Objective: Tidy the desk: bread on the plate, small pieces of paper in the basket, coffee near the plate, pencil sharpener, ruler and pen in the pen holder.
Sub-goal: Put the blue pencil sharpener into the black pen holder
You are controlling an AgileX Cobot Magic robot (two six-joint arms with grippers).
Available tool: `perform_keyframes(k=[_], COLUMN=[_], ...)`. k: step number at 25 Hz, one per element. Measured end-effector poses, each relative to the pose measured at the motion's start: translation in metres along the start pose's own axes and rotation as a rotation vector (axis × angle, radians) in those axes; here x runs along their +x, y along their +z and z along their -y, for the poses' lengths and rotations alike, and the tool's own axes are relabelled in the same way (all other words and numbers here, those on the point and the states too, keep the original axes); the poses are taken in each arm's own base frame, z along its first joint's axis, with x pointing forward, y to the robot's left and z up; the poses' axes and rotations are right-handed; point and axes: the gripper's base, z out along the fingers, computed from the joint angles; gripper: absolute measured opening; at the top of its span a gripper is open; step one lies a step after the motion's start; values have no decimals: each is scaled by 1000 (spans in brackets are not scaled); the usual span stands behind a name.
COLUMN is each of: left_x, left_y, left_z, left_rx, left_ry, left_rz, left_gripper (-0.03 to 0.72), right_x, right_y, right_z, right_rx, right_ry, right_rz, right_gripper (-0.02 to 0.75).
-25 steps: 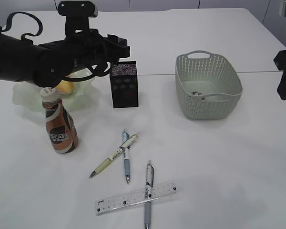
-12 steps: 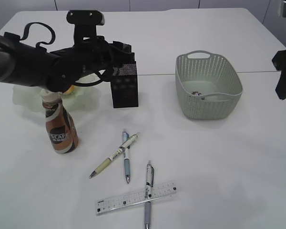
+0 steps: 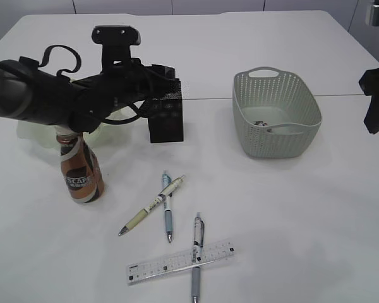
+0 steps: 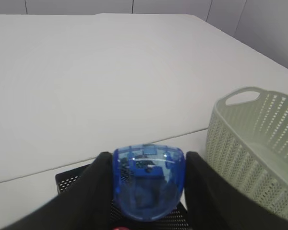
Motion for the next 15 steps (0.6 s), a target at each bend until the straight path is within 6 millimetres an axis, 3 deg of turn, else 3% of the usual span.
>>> perform_keyframes(k=[2, 15], left_x=[0, -2], left_y=[0, -1], left_z=[0, 0], left_rx=[-3, -7], left_ry=[-6, -14], left_rz=[1, 4], left_gripper=[371, 413], right_x=[0, 0], right_y=[0, 0], right_z=[0, 0], right_rx=[0, 0], right_ry=[0, 0], right_rz=[0, 0], right_gripper=[380, 380])
